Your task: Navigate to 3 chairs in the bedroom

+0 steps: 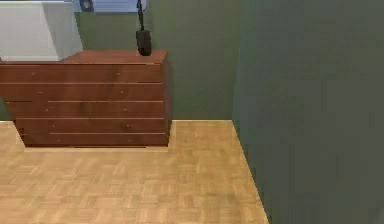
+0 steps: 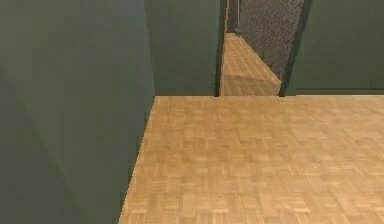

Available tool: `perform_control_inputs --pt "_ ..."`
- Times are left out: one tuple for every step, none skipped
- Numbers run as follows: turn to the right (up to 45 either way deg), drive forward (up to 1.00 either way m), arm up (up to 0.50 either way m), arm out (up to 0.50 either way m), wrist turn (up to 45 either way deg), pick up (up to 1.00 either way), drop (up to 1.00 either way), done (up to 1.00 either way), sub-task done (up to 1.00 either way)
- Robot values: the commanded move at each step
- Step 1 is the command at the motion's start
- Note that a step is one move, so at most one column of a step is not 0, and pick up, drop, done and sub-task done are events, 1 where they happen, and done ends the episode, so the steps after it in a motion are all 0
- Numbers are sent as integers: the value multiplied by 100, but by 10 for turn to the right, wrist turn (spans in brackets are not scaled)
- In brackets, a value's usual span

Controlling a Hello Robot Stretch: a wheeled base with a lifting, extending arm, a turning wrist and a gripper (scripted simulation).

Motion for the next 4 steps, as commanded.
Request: perform_control_inputs --pt "-450 0 0 0 0 0 0 0 0" --pt "-60 0 0 0 0 0 0 0 0" --pt "0 100 0 0 0 0 0 0 0" --pt "-30 0 0 0 0 0 0 0 0"
